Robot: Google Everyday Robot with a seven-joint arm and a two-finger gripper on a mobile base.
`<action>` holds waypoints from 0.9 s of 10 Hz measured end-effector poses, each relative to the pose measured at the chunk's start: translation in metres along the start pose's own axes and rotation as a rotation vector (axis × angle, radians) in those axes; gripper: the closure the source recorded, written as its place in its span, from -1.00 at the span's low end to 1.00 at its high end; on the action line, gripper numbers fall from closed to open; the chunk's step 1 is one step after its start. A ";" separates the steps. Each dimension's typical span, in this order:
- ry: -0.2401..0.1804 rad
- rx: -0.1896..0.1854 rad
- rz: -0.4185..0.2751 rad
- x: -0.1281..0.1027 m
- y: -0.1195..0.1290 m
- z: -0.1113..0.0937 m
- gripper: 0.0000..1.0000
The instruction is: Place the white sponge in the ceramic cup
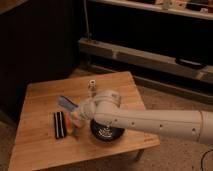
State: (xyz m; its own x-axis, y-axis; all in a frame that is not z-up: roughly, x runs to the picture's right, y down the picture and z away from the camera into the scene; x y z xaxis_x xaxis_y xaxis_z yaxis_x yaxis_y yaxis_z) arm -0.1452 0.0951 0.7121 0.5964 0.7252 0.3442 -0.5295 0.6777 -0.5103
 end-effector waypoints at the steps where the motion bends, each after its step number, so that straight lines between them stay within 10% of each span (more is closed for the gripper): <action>1: 0.014 0.007 -0.001 0.002 -0.001 -0.001 0.97; 9: 0.069 0.022 0.026 0.024 -0.008 0.000 0.95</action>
State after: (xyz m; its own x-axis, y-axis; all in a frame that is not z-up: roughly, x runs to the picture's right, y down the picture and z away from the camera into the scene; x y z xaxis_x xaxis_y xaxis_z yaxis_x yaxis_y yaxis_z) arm -0.1265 0.1072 0.7241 0.6219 0.7329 0.2759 -0.5579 0.6619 -0.5006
